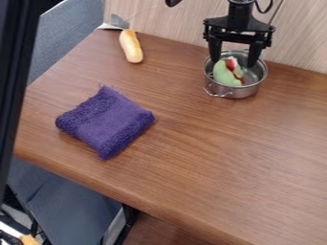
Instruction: Retirou o urso verde da panela e colocou a direita do pano roxo
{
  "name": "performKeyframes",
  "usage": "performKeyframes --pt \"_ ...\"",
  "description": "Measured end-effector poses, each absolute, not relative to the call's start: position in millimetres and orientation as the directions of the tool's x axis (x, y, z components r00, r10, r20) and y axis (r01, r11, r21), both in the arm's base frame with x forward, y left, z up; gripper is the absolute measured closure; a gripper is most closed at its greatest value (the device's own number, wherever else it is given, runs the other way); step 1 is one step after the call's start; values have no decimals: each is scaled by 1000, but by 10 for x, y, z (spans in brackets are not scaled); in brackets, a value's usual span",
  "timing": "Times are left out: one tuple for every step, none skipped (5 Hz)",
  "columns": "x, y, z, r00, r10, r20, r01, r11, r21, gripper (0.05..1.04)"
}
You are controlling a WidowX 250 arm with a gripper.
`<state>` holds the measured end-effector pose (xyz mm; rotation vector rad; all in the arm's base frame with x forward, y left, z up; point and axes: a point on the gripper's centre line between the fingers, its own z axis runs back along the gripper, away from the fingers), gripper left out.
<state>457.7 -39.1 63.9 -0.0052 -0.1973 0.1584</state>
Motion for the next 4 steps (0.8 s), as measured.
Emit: performKeyframes --pt "4578 -373 474 974 161 161 -163 987 -1 125" --pt "4587 -393 421 970 160 181 -163 987 2 390" --pt "4583 -402 410 968 162 191 -164 987 -7 528" --pt "4564 -407 420 968 161 195 -162 987 -12 546"
